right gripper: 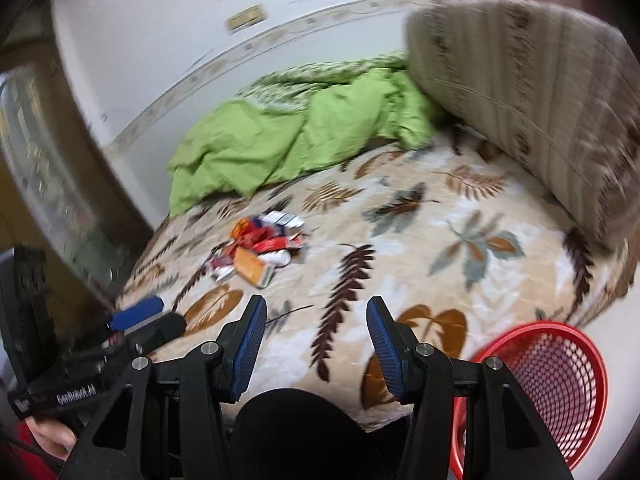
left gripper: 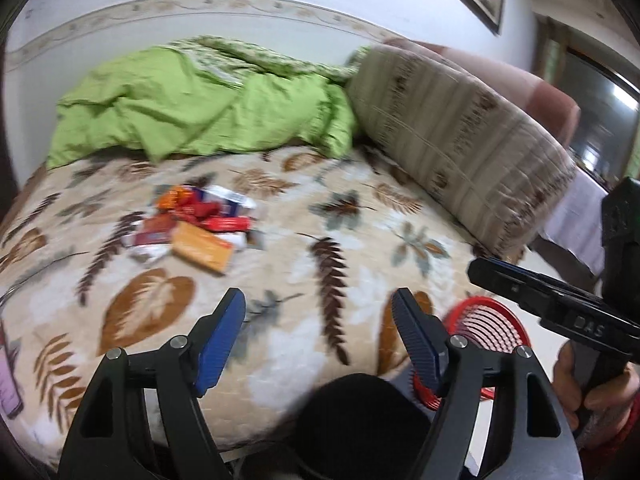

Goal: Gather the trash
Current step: 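Move both tools back over the remaining trash pile on the bed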

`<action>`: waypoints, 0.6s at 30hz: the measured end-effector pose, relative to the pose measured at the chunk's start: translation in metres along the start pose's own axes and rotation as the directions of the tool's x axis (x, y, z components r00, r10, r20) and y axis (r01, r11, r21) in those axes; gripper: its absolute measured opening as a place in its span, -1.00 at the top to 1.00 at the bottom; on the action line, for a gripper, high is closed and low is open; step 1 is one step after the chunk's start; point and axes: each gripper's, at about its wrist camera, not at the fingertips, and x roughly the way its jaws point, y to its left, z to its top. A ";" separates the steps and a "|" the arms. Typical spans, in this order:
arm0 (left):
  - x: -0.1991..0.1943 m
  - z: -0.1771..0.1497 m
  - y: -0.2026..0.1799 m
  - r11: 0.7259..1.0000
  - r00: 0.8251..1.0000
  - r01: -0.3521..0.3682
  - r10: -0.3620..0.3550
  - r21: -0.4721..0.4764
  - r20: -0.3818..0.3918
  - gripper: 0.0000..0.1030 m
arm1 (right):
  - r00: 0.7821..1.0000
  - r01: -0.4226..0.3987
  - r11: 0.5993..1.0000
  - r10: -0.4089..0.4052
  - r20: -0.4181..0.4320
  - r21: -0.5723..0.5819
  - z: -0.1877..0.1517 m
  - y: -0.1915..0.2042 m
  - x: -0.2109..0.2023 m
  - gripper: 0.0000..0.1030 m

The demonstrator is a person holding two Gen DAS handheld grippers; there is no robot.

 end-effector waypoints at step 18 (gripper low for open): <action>0.018 -0.005 0.107 0.966 0.988 -0.151 0.142 -0.210 -0.057 -0.45 | 0.980 -0.090 0.986 0.062 -0.188 -0.141 0.013 0.067 0.086 -0.26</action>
